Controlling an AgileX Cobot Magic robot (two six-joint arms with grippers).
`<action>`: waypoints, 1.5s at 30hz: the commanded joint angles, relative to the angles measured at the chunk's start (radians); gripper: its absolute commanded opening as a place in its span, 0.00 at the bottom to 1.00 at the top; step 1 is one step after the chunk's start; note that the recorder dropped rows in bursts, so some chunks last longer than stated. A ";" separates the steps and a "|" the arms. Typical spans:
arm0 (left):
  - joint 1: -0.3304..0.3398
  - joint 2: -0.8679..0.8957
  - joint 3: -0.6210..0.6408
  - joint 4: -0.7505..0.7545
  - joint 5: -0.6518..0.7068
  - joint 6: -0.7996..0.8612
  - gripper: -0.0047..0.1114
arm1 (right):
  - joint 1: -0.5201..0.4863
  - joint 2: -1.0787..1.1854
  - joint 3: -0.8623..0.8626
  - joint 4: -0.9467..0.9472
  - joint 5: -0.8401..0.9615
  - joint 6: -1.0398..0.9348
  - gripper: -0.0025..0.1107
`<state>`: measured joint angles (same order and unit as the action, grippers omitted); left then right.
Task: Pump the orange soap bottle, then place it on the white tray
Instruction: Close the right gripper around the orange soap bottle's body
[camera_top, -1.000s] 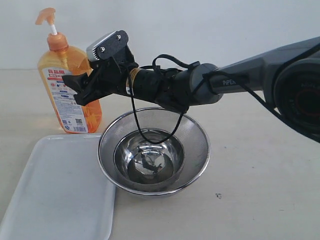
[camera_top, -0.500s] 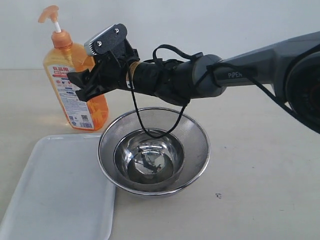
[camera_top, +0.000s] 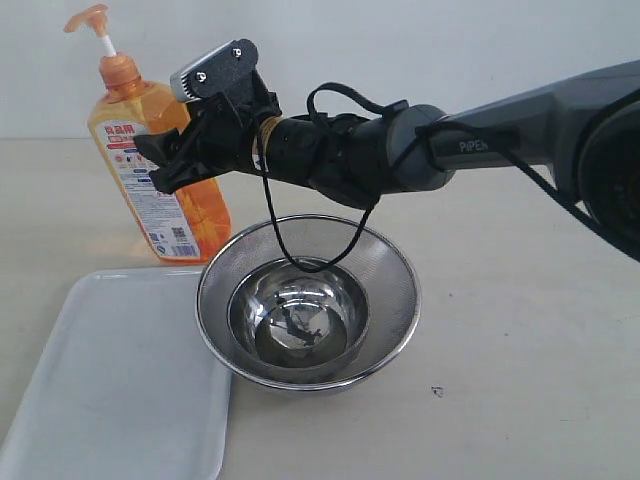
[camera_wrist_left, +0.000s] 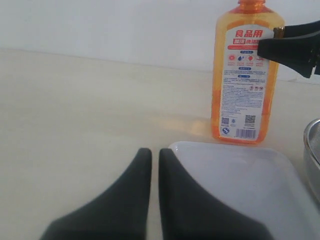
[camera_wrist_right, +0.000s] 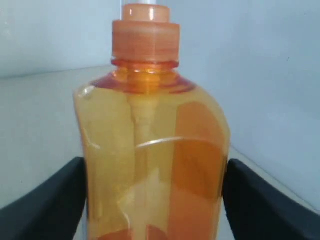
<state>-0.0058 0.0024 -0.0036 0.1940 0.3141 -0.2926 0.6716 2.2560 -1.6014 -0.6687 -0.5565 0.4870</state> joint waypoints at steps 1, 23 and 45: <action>-0.005 -0.002 0.004 0.004 0.001 -0.003 0.08 | -0.001 -0.031 -0.004 -0.043 -0.050 0.029 0.02; -0.005 -0.002 0.004 0.004 0.001 -0.003 0.08 | -0.001 -0.019 0.008 -0.184 -0.001 0.168 0.30; -0.005 -0.002 0.004 0.004 0.001 -0.003 0.08 | -0.001 0.049 0.008 -0.148 -0.101 0.118 0.78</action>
<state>-0.0058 0.0024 -0.0036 0.1940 0.3141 -0.2926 0.6698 2.3044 -1.5955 -0.8388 -0.6509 0.6354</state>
